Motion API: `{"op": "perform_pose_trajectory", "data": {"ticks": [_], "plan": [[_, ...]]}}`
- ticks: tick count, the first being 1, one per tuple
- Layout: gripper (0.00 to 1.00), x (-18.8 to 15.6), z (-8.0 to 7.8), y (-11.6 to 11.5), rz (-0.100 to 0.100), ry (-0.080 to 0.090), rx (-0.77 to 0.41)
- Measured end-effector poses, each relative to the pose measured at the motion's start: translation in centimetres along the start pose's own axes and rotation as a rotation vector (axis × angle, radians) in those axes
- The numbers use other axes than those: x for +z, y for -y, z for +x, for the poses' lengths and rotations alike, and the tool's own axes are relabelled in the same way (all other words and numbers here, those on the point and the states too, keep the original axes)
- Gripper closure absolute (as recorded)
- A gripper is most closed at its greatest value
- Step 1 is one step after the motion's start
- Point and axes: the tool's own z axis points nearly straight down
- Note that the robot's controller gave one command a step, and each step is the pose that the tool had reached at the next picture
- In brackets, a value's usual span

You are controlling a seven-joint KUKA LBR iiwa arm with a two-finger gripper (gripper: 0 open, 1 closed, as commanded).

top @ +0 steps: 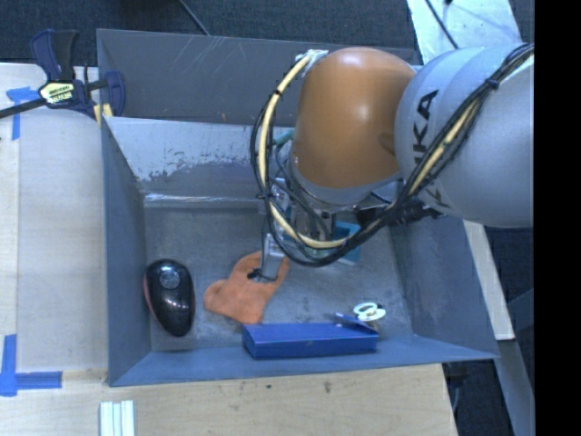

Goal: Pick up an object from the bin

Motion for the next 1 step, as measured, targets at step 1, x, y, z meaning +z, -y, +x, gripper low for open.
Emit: {"op": "perform_pose_trajectory", "data": {"ticks": [1], "plan": [[0.0,0.0,0.0,0.0,0.0,0.0,0.0]]}}
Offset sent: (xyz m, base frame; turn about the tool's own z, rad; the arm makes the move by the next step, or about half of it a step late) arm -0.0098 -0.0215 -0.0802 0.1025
